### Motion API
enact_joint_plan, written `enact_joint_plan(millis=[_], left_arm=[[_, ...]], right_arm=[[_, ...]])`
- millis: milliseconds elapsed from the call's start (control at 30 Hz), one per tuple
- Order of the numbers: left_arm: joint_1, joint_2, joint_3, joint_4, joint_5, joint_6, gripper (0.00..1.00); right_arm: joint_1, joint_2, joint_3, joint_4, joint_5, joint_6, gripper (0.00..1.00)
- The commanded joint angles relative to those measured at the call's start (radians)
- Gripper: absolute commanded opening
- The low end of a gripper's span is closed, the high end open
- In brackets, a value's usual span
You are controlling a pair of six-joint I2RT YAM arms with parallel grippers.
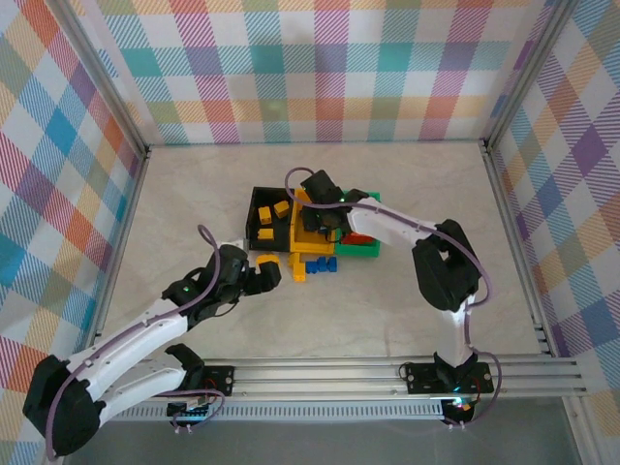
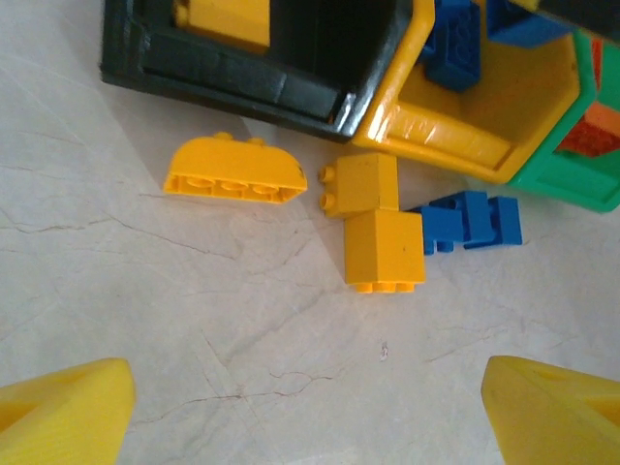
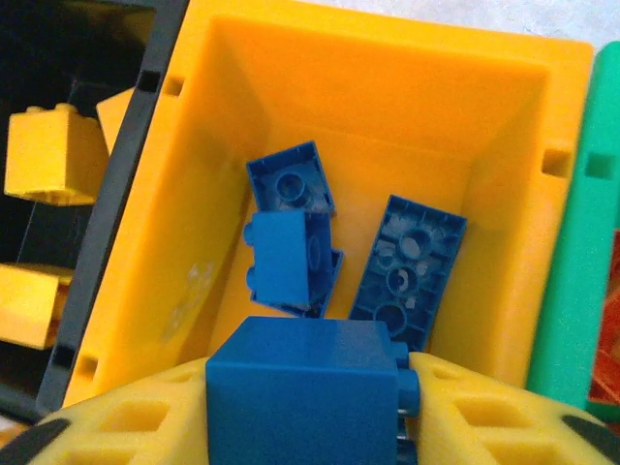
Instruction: Sort the legos into containers by color
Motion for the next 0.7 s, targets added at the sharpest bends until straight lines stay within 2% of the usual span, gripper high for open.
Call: enact_joint_plan(millis=[0,67,167,300,400,667], left_arm=[[-0.033,0.054,0.014,0.043,0.020,0.046,0.92],[-0.053,0.091,0.026,0.047,0.009,0.056,0.93],[-0.080,0.152,0.049,0.100,0.002,0.073,0.93],[-0.125,0.259,0.088,0.146,-0.023,0.101,0.87],[-0.157,0.370,0.129,0.178,-0.046,0.124,0.78],[-0.192,0.642,0.248,0.219,-0.117,0.172,0.64]], right_arm=[[-0.008,0.008,0.078,-0.037,0.001,-0.016,0.67],[-0.008,-0.011,0.079,-0.023,-0.006,-0.021,0.78],[-0.007,-0.090,0.022,0.031,-0.011,-0.017,0.83],[-0.006,-0.258,-0.151,0.141,-0.029,0.012,0.85],[-0.005,-0.382,-0.295,0.207,-0.045,0.035,0.86],[-0.006,-0.581,-0.493,0.219,-0.045,0.055,0.87]])
